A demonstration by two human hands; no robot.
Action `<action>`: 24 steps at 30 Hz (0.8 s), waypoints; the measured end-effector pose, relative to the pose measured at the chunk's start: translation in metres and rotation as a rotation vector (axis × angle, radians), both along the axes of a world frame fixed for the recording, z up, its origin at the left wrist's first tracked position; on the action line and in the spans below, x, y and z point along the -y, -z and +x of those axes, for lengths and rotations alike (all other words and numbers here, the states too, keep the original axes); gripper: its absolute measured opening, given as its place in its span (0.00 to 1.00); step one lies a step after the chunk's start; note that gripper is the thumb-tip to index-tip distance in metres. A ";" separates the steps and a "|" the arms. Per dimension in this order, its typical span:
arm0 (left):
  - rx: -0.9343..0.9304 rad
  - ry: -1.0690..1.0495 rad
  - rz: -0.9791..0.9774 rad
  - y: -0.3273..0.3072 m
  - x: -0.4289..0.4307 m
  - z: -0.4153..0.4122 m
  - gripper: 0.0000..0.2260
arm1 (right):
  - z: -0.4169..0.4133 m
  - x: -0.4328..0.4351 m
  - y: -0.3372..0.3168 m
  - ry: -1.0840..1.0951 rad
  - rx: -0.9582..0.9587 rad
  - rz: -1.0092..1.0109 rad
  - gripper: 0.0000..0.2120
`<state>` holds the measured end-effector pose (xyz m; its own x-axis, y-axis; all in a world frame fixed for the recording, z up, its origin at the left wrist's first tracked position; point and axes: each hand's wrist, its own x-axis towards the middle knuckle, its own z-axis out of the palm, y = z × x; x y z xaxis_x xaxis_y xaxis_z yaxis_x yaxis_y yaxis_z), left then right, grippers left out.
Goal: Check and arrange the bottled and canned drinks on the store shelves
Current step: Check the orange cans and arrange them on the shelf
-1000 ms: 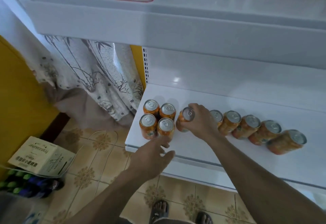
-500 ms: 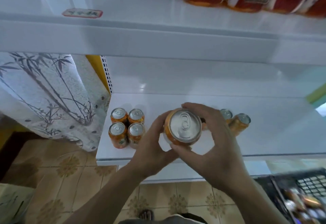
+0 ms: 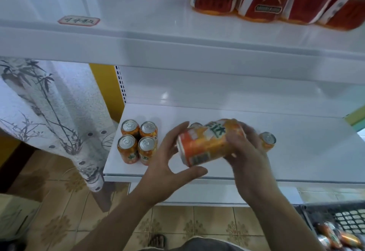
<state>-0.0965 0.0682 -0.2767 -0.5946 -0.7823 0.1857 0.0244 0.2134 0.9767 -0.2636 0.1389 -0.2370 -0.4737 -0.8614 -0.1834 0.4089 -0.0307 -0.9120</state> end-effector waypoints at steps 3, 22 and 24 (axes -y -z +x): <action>-0.020 0.003 -0.052 -0.010 -0.004 -0.004 0.36 | 0.008 0.006 0.008 -0.103 0.425 0.105 0.27; -0.041 0.001 -0.099 -0.035 -0.015 -0.018 0.35 | 0.014 -0.006 0.024 -0.283 0.517 0.126 0.22; -0.146 -0.114 0.085 -0.041 -0.014 -0.020 0.30 | 0.009 -0.009 0.024 -0.273 0.249 0.072 0.22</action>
